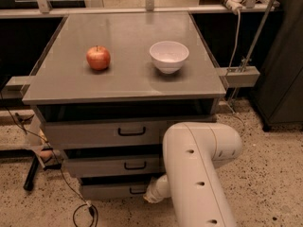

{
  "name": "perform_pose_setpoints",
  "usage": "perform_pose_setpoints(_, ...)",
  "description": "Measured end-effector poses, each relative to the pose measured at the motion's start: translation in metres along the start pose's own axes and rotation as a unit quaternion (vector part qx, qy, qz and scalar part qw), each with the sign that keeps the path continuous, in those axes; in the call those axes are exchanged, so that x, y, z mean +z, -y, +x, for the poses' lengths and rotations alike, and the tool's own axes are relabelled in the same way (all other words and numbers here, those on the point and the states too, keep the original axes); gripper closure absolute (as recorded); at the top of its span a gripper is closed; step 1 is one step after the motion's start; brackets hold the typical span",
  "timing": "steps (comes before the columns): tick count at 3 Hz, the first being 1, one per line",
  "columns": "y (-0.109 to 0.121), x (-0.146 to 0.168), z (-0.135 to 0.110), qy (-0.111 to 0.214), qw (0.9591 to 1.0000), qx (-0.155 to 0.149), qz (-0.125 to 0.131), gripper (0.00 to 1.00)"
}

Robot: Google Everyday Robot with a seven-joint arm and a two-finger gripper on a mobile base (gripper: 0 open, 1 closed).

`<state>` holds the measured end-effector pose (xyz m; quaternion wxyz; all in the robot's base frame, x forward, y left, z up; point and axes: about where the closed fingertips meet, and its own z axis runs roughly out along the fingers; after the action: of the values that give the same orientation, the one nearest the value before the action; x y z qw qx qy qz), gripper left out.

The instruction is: Open bottom drawer

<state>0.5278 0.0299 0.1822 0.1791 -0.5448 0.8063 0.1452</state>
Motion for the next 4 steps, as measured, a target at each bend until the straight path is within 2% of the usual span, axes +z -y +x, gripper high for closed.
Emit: perform_pose_setpoints(4,0.001,-0.02,-0.007,0.0,1.0,0.0,0.0,1.0)
